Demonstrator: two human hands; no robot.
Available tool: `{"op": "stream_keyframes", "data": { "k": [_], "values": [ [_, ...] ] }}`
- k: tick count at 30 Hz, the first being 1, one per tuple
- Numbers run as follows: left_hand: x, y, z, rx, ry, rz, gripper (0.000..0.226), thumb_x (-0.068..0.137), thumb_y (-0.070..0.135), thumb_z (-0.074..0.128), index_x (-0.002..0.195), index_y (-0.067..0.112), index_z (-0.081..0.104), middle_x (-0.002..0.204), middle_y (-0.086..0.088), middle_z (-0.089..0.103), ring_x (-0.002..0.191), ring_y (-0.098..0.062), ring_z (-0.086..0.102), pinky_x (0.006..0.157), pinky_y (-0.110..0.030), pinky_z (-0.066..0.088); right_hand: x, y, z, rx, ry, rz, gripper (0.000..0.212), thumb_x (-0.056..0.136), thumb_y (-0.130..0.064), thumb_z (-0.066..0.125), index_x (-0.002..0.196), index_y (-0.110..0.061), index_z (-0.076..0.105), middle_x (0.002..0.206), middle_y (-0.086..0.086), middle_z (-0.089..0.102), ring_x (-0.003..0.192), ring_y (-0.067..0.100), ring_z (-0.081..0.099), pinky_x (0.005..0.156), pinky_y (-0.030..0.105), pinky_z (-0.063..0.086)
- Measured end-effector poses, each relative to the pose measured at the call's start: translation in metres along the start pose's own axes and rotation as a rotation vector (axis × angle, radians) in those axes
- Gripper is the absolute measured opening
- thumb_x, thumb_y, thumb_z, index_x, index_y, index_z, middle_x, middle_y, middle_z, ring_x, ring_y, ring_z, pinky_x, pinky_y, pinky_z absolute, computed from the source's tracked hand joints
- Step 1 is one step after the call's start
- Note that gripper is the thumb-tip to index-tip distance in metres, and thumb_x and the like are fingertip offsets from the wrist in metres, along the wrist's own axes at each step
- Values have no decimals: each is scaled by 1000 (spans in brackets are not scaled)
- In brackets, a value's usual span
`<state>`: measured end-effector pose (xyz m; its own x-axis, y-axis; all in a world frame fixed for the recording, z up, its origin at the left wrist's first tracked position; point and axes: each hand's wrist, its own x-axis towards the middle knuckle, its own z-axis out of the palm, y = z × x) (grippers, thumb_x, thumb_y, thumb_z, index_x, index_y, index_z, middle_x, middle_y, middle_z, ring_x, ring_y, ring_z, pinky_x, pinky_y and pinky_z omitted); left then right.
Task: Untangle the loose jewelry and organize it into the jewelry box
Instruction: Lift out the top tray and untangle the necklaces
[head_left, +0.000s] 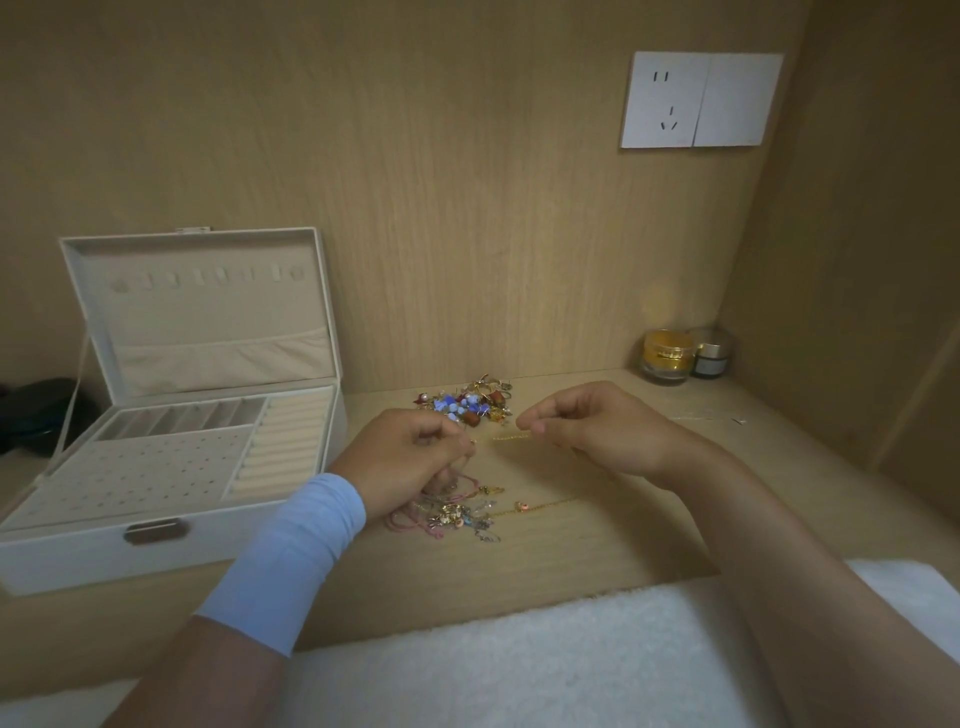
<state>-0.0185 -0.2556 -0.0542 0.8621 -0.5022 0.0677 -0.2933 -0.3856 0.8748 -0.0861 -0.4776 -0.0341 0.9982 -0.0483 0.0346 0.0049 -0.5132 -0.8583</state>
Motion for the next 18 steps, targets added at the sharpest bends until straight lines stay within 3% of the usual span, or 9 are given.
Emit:
{"op": "stream_keyframes", "data": {
  "k": [3, 10, 12, 16, 18],
  "values": [
    [-1, 1, 0, 27, -7, -17, 19, 92, 21, 62, 78, 22, 75, 54, 2, 59, 38, -11, 44, 45, -22, 39, -1, -1, 2, -92, -46, 4, 14, 96, -14, 63, 93, -18, 77, 71, -22, 69, 50, -14, 53, 46, 3, 35],
    [-5, 7, 2, 2, -42, -99, 18, 95, 20, 56, 86, 17, 71, 71, -6, 74, 41, -24, 53, 43, -27, 47, -2, -4, 3, -20, -29, -33, 19, 99, -15, 59, 101, -5, 74, 41, -25, 52, 44, -14, 51, 46, 3, 35],
    [-4, 8, 2, -41, -61, -122, 18, 96, 18, 55, 88, 13, 70, 73, -8, 74, 40, -24, 53, 41, -26, 46, 1, -1, 5, -61, -14, -22, 19, 99, -13, 58, 98, -6, 76, 47, -26, 57, 47, -15, 52, 48, 2, 36],
    [-3, 8, 4, -152, -152, -153, 23, 100, 24, 52, 89, 11, 68, 76, -12, 74, 41, -22, 48, 45, -24, 39, 9, 10, 16, -263, 41, -25, 17, 92, -22, 64, 84, -26, 79, 68, -23, 68, 59, -14, 56, 59, 8, 38],
    [-2, 7, 5, -226, -193, -163, 25, 101, 27, 49, 93, 12, 68, 76, -11, 72, 45, -22, 49, 47, -23, 36, 13, 13, 23, -333, 82, -91, 6, 88, -28, 71, 90, -28, 77, 81, -19, 68, 68, -9, 58, 64, 12, 40]
  ]
}}
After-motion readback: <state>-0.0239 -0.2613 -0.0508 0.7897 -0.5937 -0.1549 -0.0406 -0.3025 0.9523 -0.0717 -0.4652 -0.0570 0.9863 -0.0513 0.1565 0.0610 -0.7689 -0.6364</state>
